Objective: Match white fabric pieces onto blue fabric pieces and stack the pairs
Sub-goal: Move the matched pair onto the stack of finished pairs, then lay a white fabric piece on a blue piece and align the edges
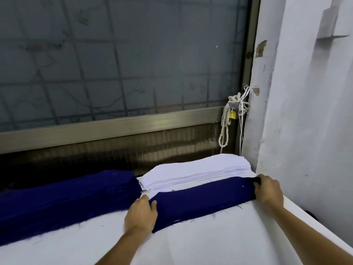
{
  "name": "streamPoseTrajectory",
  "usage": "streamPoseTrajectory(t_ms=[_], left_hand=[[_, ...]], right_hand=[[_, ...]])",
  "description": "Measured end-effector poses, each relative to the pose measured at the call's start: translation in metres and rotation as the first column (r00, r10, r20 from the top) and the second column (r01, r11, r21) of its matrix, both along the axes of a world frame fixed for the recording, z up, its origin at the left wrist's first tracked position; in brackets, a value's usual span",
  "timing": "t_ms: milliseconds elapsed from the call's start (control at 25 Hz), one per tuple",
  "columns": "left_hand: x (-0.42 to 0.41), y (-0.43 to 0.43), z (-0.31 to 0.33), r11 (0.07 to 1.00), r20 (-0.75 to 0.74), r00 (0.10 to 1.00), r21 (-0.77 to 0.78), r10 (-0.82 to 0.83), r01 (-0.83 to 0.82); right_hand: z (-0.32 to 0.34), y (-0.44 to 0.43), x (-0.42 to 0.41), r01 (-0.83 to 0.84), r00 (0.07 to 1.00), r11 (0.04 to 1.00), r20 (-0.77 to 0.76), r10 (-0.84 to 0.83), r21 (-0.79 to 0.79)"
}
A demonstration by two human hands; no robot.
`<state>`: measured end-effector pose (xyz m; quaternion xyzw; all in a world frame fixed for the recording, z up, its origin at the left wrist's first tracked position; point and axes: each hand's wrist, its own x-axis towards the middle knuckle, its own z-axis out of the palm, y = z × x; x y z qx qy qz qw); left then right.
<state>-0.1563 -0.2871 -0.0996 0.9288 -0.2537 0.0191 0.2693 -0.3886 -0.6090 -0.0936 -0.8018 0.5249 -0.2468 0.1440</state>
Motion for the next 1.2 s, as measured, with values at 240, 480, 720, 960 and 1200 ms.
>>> streamPoseTrajectory(t_ms=[240,480,720,960,1200], left_hand=[[-0.008,0.007,-0.014,0.985,0.076,0.997,-0.17,0.01,0.003],[-0.007,0.008,-0.013,0.977,0.119,0.993,-0.214,0.02,0.006],[-0.008,0.012,-0.01,1.0,0.236,0.972,-0.01,-0.017,0.02],[0.011,0.033,0.048,0.988,0.201,0.968,0.055,-0.15,0.142],[0.079,0.134,0.098,0.998,0.291,0.956,-0.059,0.026,-0.01]], right_hand=[[-0.006,0.004,-0.001,0.059,0.994,0.998,0.096,-0.058,-0.014],[-0.005,0.019,0.007,-0.192,0.976,0.948,-0.148,0.158,-0.255],[0.013,0.021,0.01,-0.345,0.761,0.934,-0.608,0.225,-0.086],[0.069,0.081,0.064,-0.498,0.722,0.867,-0.569,0.393,-0.033],[0.087,0.186,0.157,-0.629,0.738,0.777,-0.318,0.595,-0.007]])
